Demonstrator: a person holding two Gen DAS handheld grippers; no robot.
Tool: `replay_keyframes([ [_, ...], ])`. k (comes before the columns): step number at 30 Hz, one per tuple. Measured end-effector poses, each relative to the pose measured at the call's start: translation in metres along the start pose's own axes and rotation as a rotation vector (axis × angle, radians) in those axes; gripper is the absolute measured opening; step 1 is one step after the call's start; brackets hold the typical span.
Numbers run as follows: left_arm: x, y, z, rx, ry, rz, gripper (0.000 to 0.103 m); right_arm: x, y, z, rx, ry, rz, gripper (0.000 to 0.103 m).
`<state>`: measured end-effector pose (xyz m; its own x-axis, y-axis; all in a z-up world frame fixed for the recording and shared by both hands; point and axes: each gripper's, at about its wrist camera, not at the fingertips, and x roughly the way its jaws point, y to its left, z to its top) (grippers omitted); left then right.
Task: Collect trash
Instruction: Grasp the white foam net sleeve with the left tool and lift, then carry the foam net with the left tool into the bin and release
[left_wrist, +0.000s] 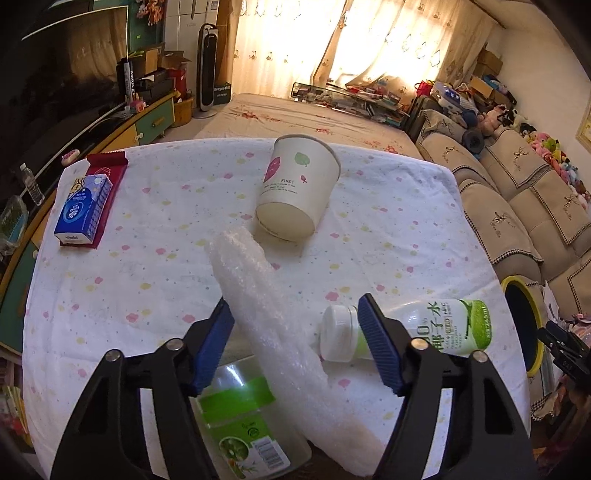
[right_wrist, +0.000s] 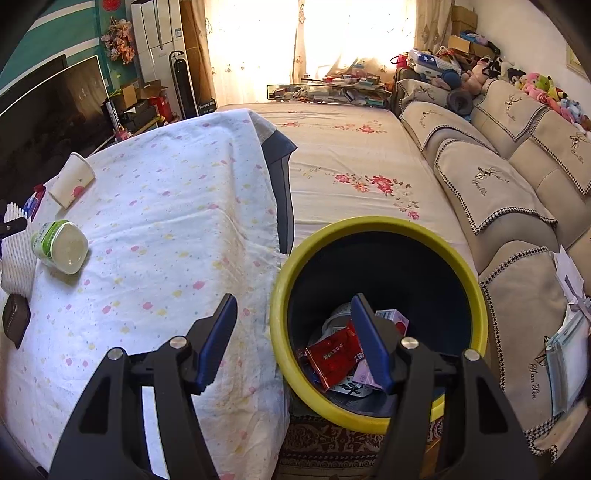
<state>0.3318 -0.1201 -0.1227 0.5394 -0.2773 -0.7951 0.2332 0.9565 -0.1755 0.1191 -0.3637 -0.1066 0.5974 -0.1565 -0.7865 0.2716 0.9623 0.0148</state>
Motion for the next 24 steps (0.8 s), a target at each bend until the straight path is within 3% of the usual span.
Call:
replay_keyframes([
  [6, 0.013, -0.003, 0.002, 0.006, 0.023, -0.013, 0.021, 0.000, 0.003, 0.000, -0.003, -0.002, 0.007, 0.061],
  [7, 0.010, -0.005, 0.002, 0.012, 0.014, -0.016, 0.018, -0.001, 0.004, 0.000, -0.003, -0.003, 0.009, 0.061],
  [17, -0.066, -0.054, -0.003, 0.135, -0.144, -0.062, 0.014, -0.019, -0.009, -0.008, 0.038, -0.056, 0.014, 0.061],
  [24, -0.113, -0.143, -0.012, 0.301, -0.202, -0.211, 0.014, -0.035, -0.039, -0.025, 0.094, -0.083, -0.007, 0.061],
])
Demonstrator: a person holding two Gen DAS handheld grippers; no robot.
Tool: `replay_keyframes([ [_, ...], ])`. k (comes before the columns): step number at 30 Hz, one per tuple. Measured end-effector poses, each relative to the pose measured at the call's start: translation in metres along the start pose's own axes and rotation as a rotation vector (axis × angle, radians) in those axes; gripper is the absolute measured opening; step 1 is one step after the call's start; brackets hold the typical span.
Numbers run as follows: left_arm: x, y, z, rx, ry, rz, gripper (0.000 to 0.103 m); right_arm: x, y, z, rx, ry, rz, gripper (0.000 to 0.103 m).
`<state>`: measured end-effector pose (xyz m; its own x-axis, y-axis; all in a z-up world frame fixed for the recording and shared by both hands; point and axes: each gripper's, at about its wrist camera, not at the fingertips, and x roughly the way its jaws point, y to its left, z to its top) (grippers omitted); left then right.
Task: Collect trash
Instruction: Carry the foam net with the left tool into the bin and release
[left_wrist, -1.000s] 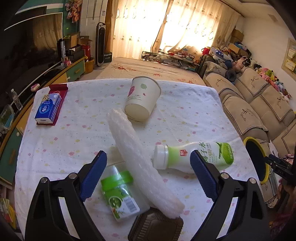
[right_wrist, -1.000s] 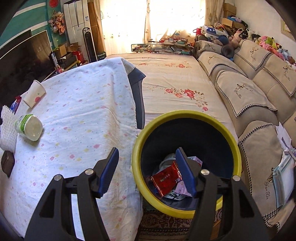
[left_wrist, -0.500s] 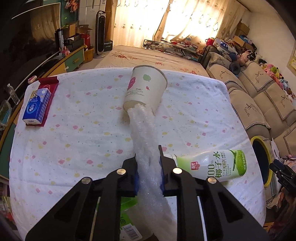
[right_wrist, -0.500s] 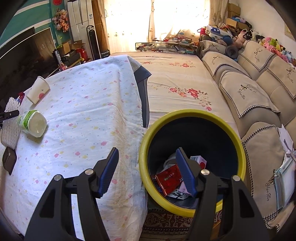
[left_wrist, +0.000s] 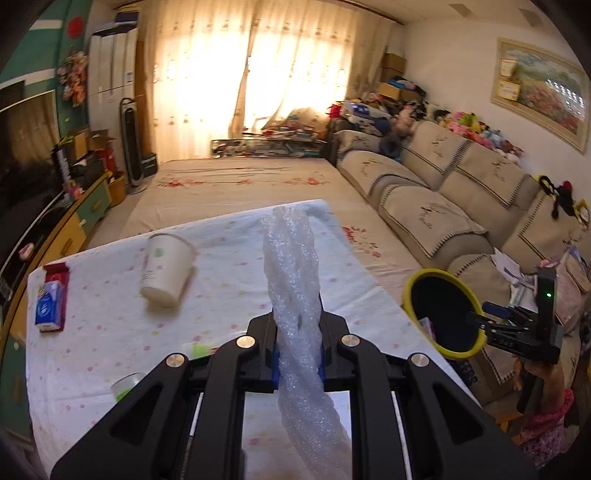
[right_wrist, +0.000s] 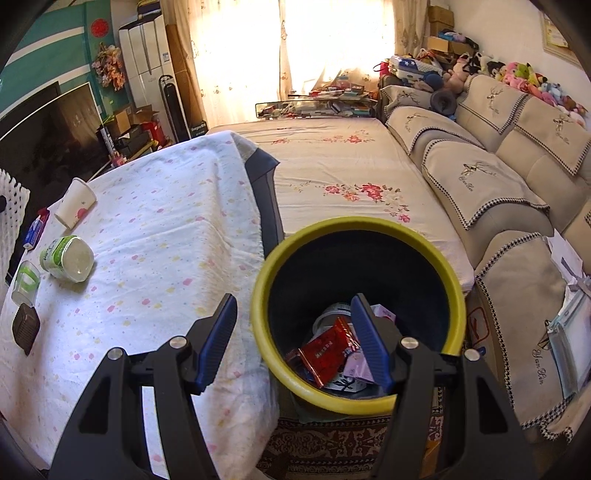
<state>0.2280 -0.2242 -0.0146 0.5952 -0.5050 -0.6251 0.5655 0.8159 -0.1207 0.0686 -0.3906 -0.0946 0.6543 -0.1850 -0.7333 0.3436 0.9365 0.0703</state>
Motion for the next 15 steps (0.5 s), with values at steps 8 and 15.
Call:
replay_keyframes([
  [8, 0.049, -0.147, 0.017, 0.203, 0.077, -0.257, 0.014, -0.029, -0.054, -0.024, 0.082, -0.020, -0.075, 0.061],
  [15, 0.123, -0.244, 0.025, 0.288, 0.153, -0.340, 0.014, -0.044, -0.095, -0.045, 0.152, -0.017, -0.109, 0.061],
])
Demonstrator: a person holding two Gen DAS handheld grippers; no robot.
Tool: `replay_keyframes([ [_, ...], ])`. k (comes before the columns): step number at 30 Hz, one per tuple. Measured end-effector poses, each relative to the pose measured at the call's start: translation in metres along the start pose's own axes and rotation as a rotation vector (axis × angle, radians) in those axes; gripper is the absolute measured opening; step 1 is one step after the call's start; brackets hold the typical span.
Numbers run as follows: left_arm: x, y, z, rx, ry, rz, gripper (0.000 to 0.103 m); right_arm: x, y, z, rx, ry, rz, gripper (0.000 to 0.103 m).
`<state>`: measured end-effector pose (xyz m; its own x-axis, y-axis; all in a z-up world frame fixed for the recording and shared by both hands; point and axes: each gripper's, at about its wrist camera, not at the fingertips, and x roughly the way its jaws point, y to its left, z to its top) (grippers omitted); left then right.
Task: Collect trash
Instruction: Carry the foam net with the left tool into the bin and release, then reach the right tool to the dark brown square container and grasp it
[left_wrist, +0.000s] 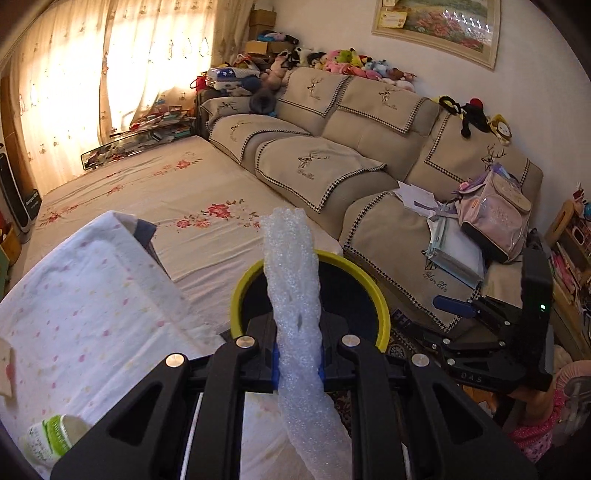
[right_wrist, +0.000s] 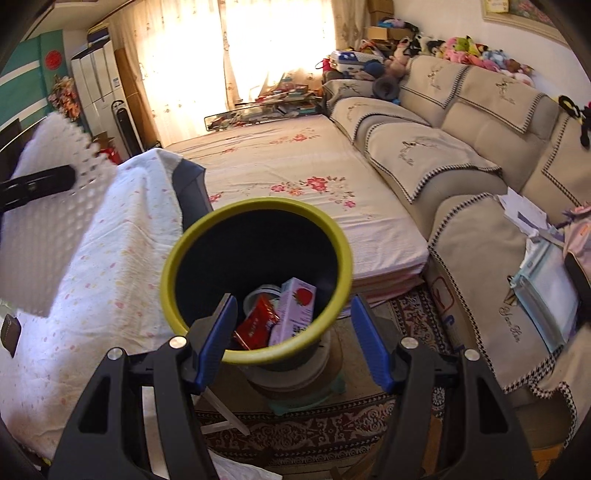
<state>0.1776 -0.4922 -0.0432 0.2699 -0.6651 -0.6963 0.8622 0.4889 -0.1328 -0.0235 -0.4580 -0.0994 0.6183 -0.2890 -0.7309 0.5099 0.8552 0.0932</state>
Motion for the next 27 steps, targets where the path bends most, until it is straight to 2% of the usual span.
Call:
replay_keyframes([
  [3, 0.042, -0.010, 0.013, 0.001, 0.040, -0.014, 0.014, -0.002, -0.012, -0.005, 0.019, 0.003, -0.002, 0.061],
  [8, 0.109, -0.012, 0.029, -0.001, 0.094, 0.009, 0.015, 0.000, -0.024, -0.008, 0.036, 0.009, 0.000, 0.061],
  [11, 0.131, -0.012, 0.032, -0.004, 0.116, 0.020, 0.019, 0.002, -0.029, -0.010, 0.043, 0.017, -0.004, 0.062],
  [13, 0.142, -0.012, 0.034, -0.006, 0.121, 0.023, 0.035, 0.003, -0.031, -0.009, 0.052, 0.020, -0.003, 0.062],
  [15, 0.147, -0.012, 0.035, -0.003, 0.116, 0.040, 0.061, 0.003, -0.030, -0.009, 0.055, 0.020, -0.002, 0.062],
  [17, 0.150, -0.012, 0.037, -0.006, 0.113, 0.043, 0.068, 0.003, -0.028, -0.010, 0.054, 0.020, 0.002, 0.062],
  [19, 0.141, -0.010, 0.036, -0.022, 0.104, 0.034, 0.068, 0.003, -0.027, -0.009, 0.050, 0.020, 0.006, 0.062],
  [22, 0.100, 0.000, 0.029, -0.034, 0.049, 0.027, 0.069, 0.004, -0.022, -0.011, 0.041, 0.023, 0.012, 0.063],
  [27, 0.003, 0.013, 0.006, -0.065, -0.077, 0.043, 0.084, 0.007, -0.006, -0.012, 0.019, 0.031, 0.040, 0.064],
])
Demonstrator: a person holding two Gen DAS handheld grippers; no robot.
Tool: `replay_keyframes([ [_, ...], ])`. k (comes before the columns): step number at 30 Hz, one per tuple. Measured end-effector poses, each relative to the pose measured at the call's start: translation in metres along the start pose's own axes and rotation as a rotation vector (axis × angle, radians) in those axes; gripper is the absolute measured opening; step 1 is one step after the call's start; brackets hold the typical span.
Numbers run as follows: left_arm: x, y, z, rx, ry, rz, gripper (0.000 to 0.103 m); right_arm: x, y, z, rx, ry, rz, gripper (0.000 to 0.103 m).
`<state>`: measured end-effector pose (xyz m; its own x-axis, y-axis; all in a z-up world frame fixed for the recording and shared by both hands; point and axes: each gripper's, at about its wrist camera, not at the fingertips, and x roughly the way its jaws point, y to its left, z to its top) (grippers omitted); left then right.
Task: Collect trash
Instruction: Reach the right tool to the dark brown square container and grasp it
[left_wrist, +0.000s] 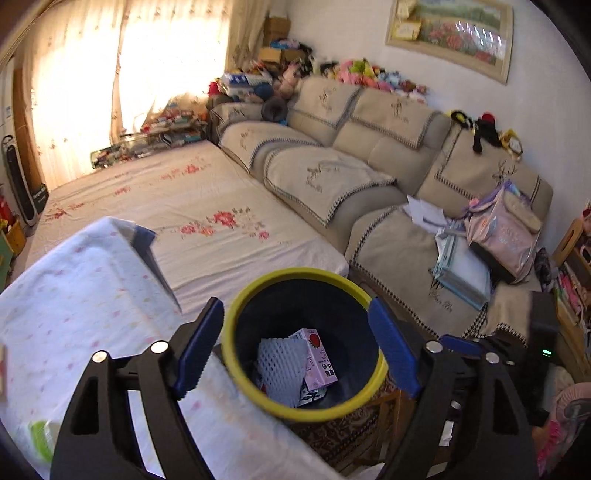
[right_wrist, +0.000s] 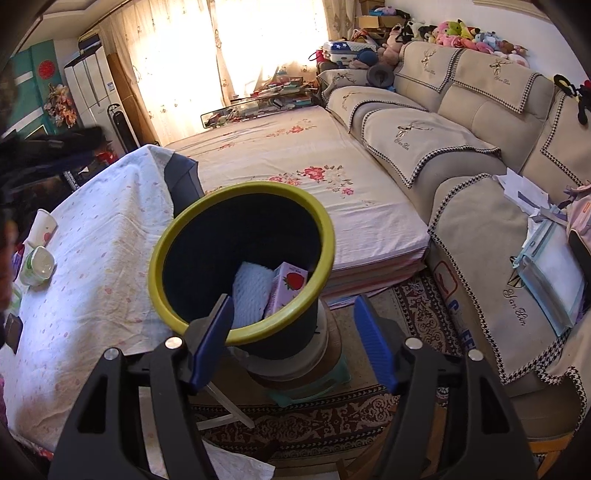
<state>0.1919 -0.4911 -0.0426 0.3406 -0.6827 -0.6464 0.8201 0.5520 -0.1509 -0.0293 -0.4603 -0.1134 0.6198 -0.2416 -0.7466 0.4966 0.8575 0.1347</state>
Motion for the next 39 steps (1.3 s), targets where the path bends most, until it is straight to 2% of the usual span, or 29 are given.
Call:
replay_keyframes([
  [2, -0.042, 0.011, -0.013, -0.017, -0.046, 0.017, 0.089, 0.002, 0.010, 0.000, -0.018, 0.004, 0.019, 0.064],
  [8, -0.154, 0.060, -0.067, -0.129, -0.139, 0.099, 0.091, 0.005, 0.059, -0.003, -0.107, 0.016, 0.090, 0.064],
  [15, -0.264, 0.114, -0.142, -0.228, -0.213, 0.328, 0.094, 0.007, 0.144, -0.006, -0.258, 0.025, 0.199, 0.065],
  [22, -0.355, 0.172, -0.226, -0.390, -0.245, 0.503, 0.096, 0.003, 0.248, -0.021, -0.418, 0.048, 0.385, 0.065],
  [26, -0.388, 0.197, -0.268, -0.480, -0.254, 0.575, 0.096, -0.008, 0.313, -0.039, -0.537, 0.069, 0.515, 0.069],
  [30, -0.405, 0.213, -0.292, -0.553, -0.279, 0.589, 0.097, -0.018, 0.377, -0.060, -0.654, 0.082, 0.605, 0.074],
  [34, -0.406, 0.221, -0.305, -0.568, -0.276, 0.584, 0.097, -0.015, 0.428, -0.079, -0.731, 0.094, 0.620, 0.078],
  [39, -0.397, 0.220, -0.303, -0.561, -0.271, 0.559, 0.097, 0.002, 0.462, -0.086, -0.757, 0.121, 0.588, 0.079],
])
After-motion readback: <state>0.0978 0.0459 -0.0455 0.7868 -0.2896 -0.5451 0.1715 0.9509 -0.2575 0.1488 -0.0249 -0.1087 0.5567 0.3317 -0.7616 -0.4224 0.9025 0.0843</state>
